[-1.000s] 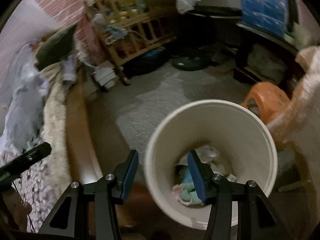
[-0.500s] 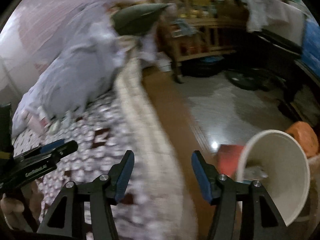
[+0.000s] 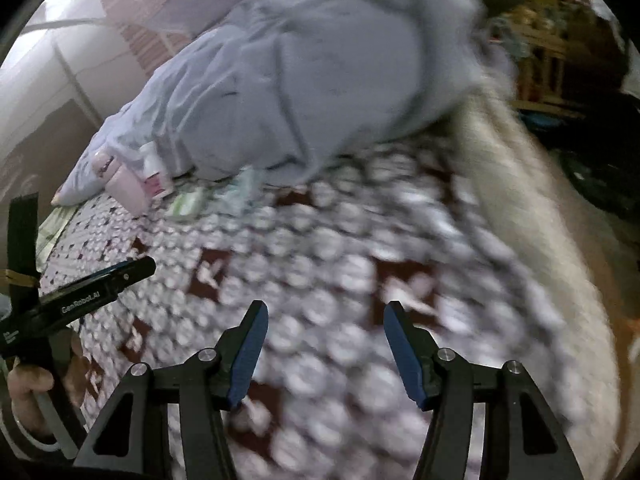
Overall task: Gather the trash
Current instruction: 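Move both tools back to the wrapped pack and plastic bag on the bed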
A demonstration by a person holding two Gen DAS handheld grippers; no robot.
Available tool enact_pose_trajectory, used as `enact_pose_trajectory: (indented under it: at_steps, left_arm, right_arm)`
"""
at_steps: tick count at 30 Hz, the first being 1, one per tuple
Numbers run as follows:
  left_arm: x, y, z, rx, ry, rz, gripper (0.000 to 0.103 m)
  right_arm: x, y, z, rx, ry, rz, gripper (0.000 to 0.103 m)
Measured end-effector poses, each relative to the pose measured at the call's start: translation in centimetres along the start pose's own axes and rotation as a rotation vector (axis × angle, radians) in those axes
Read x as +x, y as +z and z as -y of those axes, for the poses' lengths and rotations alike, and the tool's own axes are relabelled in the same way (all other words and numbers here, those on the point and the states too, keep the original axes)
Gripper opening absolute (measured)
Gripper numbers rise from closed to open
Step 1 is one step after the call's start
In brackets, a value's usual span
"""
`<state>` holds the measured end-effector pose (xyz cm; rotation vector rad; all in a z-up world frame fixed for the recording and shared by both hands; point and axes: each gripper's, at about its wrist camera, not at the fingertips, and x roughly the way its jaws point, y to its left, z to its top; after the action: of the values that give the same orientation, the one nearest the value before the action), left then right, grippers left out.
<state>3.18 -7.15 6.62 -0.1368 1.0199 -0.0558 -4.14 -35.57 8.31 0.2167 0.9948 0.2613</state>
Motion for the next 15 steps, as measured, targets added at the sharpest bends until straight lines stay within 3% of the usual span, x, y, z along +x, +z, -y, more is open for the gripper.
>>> enact_pose_trajectory:
  at_steps: [7, 15]
  left_arm:
    - [2.1, 3.6, -4.7, -0.079, -0.055, 0.001, 0.059]
    - [6.5, 7.4, -5.1, -0.074, -0.117, -0.005, 0.065]
  right_arm:
    - [7.4, 4.9, -5.0, -0.025, 0.048, -0.019, 0.061]
    - [13.6, 8.5, -7.4, -0.051, 0.027, -0.033, 0.062]
